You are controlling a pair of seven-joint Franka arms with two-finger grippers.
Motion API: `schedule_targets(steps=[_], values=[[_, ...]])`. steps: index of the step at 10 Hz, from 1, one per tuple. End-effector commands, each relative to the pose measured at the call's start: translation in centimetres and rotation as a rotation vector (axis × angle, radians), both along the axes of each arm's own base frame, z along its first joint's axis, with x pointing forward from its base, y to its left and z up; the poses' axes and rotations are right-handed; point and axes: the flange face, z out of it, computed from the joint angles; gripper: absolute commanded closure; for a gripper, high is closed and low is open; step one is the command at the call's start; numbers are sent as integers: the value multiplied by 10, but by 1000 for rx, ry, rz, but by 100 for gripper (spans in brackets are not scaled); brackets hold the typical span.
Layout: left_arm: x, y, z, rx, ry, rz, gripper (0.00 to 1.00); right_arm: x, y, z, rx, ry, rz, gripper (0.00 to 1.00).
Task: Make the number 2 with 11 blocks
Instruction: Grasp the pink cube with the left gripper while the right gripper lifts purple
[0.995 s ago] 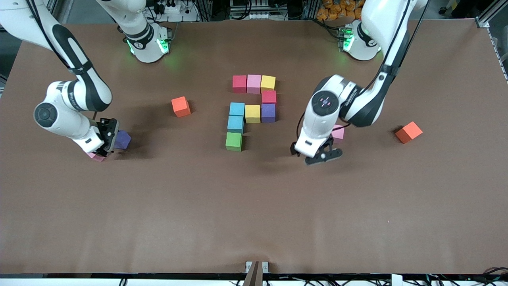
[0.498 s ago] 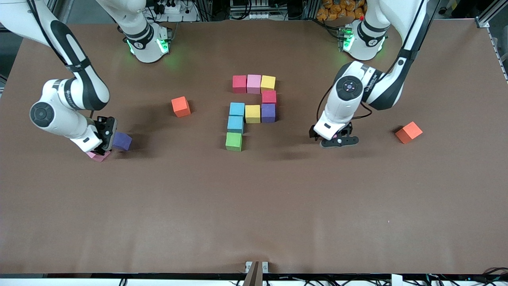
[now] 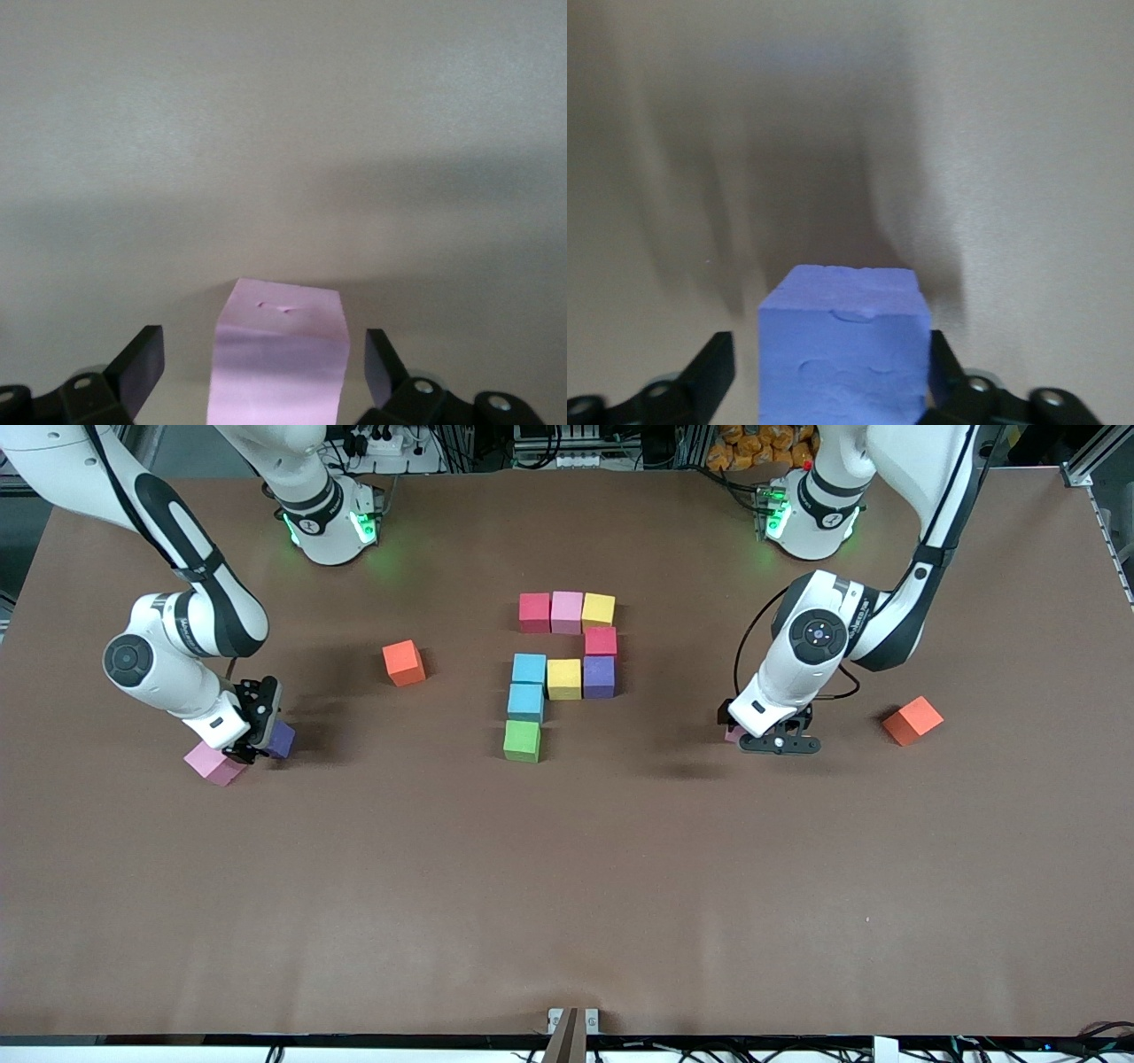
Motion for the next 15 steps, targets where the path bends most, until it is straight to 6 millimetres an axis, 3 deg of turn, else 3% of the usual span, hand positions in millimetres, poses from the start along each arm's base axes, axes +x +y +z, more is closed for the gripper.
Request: schedule_targets(steps=[1, 2, 3, 5, 7, 9, 10, 11, 12, 15], values=[[-6, -13, -13, -36, -3, -26, 0, 0, 1, 2, 2, -27, 23, 42], [-7, -13, -15, -35, 2, -30, 0, 4, 8, 6, -1, -38, 41, 57], [-8, -12, -20, -32, 11, -45, 0, 8, 15, 9, -1, -58, 54, 65], [-6, -6, -23, -31, 17, -54, 0, 13, 24, 15, -4, -78, 70, 65], [-11, -2, -32, -24, 38, -73, 0, 23, 45, 32, -13, -107, 82, 67], [-12, -2, -33, -23, 41, -73, 0, 32, 96, 54, -11, -151, 12, 67], [-12, -2, -33, -23, 41, -73, 13, 34, 132, 63, 3, -164, -37, 67], [-13, -3, -34, -23, 43, -72, 65, 36, 161, 70, 9, -156, -102, 67], [-13, -2, -34, -23, 44, -66, 98, 36, 191, 77, 12, -150, -163, 67], [-15, -3, -31, -30, 48, -3, 100, 27, 299, 100, 46, -163, -232, 67]])
